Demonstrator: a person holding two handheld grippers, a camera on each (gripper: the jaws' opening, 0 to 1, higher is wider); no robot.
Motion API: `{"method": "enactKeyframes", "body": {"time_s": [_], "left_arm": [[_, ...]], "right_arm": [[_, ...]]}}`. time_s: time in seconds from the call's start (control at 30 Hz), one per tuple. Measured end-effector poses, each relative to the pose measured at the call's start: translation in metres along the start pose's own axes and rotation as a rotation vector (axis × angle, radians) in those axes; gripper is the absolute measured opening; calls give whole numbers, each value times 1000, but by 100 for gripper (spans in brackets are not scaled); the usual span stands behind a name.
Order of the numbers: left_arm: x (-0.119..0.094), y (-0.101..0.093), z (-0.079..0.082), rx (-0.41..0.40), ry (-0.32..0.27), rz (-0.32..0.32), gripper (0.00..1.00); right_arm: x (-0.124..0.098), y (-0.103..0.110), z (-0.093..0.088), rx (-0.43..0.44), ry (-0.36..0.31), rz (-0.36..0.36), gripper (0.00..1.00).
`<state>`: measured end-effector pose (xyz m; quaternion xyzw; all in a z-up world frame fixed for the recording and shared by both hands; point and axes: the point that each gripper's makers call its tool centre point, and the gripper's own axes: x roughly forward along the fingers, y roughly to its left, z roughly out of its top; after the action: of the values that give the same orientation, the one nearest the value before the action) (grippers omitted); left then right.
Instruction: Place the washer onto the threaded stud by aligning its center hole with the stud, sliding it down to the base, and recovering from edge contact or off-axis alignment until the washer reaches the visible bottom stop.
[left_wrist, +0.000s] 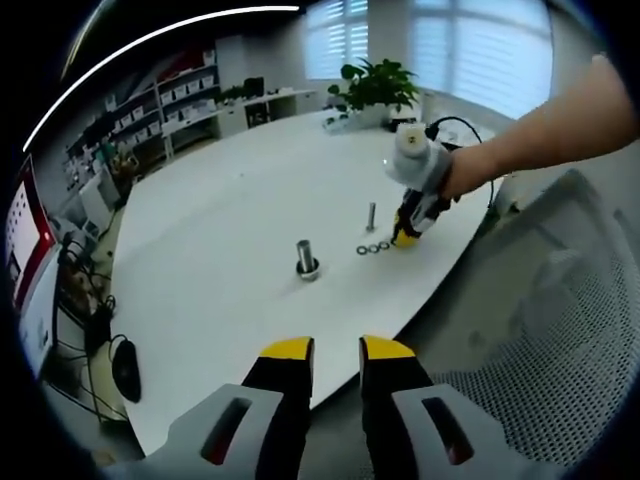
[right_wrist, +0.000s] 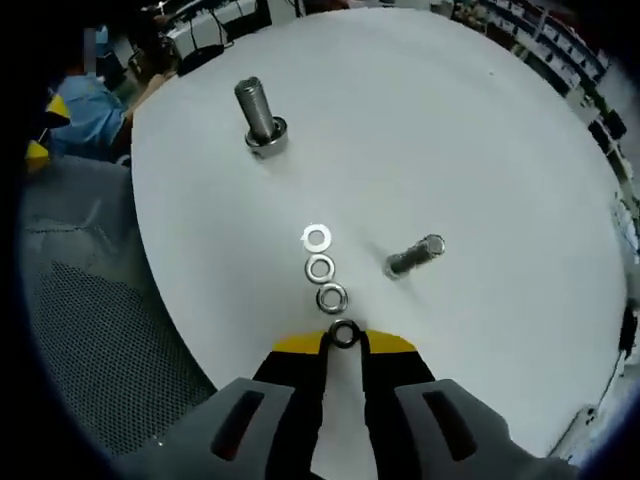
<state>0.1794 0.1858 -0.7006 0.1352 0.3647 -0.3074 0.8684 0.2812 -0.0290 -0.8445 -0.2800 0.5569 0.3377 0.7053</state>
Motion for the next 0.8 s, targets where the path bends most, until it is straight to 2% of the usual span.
{"method": "enactKeyframes", "body": {"time_s": [0.1,0.2,0.33,0.5,0.57,0.8], "left_arm": [[0,1,0,-2,-2,2,15],[0,1,0,0,2,5,15],[0,1,0,3,2,7,14],[0,2,1,6,-3,11,14],[0,2,1,5,-4,13,14],[0,2,1,7,-2,14,14]], "right_arm": [[-1,1,-1,3,66,15,15],[1,1,0,-45,135,9,15],[1,0,0,-19,191,6,15],[-2,1,3,41,211,-24,14],[0,2,2,-9,223,-34,14],[0,1,0,17,174,-62,14]]}}
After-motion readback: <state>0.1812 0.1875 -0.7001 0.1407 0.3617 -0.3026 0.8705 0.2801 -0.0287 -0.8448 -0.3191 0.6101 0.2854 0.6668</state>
